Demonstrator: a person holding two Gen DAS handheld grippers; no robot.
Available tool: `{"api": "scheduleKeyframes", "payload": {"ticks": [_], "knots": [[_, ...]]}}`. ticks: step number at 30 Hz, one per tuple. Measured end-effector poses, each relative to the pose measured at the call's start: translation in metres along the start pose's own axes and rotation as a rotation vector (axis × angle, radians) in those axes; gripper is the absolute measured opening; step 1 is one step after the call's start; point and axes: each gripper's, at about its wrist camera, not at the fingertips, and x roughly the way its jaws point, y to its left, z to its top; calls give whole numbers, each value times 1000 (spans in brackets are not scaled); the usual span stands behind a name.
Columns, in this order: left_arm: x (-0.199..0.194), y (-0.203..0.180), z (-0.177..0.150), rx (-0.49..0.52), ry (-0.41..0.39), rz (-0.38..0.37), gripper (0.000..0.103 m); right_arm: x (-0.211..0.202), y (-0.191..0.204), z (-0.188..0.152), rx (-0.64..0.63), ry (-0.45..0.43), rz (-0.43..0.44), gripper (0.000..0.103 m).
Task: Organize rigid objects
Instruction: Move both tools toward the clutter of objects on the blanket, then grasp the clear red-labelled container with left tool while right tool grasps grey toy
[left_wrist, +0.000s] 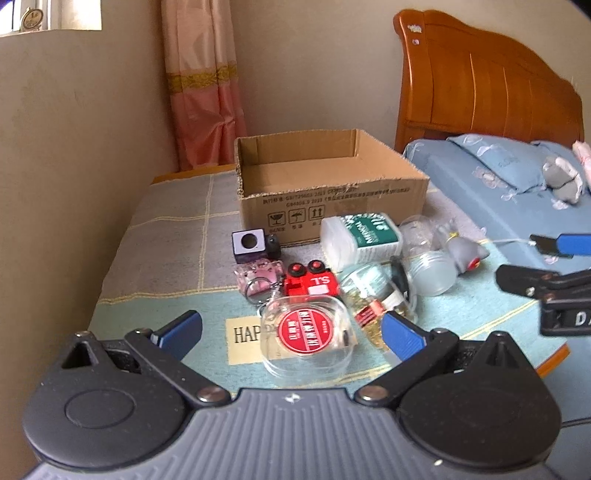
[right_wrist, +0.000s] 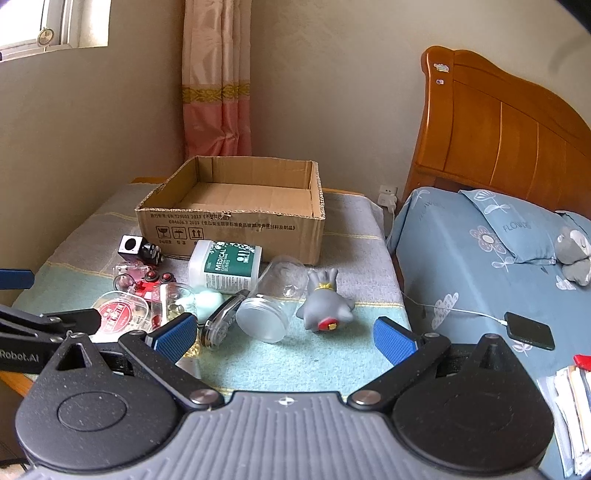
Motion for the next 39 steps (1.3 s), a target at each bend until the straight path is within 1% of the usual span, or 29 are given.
{"api": "scheduleKeyframes", "payload": {"ticks": [4, 10, 13, 22, 29, 34, 36, 38, 39], "knots": [[11, 2, -4, 9, 26, -29, 102, 7, -6, -3, 3, 8, -7, 103], [29, 3, -10, 13, 66, -44, 102, 23, -15, -14, -9, 25, -3, 103], [39, 3, -12, 12, 90, -57, 102, 34, -18, -21, -20, 52, 3, 103], [69, 6, -18, -18, 156, -51, 102, 69, -23, -46, -47, 152, 36, 103], [83, 10, -18, -21, 185, -37, 103, 84, -24, -54, -75, 192, 53, 103], [84, 18, -18, -22, 184, 33, 102, 91, -31, -56, -60, 200, 84, 103], [86, 23, -19, -29, 187, 49, 102, 93, -37, -56, -46, 197, 89, 103], [92, 26, -21, -46, 210, 41, 103, 98, -44, -55, -29, 201, 101, 103], [92, 27, -22, -66, 205, 32, 102, 99, -46, -54, -27, 197, 98, 103]]}}
